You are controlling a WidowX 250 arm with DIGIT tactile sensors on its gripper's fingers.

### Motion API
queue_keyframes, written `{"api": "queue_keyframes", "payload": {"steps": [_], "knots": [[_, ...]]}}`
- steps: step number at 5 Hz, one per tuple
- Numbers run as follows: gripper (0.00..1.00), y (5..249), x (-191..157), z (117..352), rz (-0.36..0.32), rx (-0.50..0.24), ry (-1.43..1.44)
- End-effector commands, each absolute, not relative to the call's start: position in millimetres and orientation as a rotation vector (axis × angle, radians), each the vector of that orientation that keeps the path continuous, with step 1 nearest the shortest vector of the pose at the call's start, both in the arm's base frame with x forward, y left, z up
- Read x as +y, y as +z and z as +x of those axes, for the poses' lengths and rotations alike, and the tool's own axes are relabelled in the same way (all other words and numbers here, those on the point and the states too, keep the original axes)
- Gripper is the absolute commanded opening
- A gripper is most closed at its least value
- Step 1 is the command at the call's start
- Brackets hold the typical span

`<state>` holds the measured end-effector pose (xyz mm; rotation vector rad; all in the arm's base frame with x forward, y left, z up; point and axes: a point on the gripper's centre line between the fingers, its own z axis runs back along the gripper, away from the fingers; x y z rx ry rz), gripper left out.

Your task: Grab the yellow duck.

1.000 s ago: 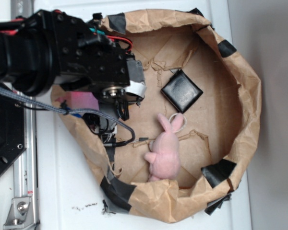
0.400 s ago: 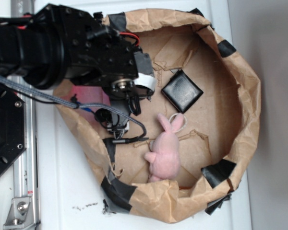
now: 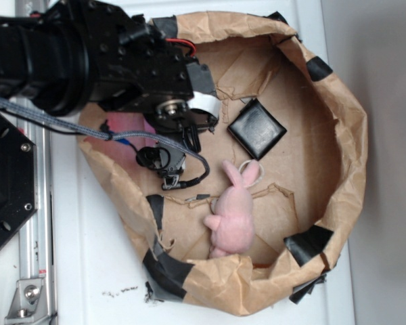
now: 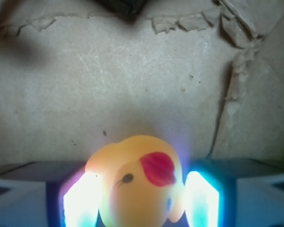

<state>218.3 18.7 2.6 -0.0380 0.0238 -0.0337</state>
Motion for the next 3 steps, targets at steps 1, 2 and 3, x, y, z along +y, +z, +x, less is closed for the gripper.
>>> {"api": "queue_keyframes", "payload": {"steps": [1, 2, 3], "knots": [[0.00, 4, 13, 223, -0.048, -0.021, -0.081], [0.00, 10, 12, 226, -0.055, -0.031, -0.078], [0.00, 37, 6, 232, -0.058, -0.087, -0.099]]}}
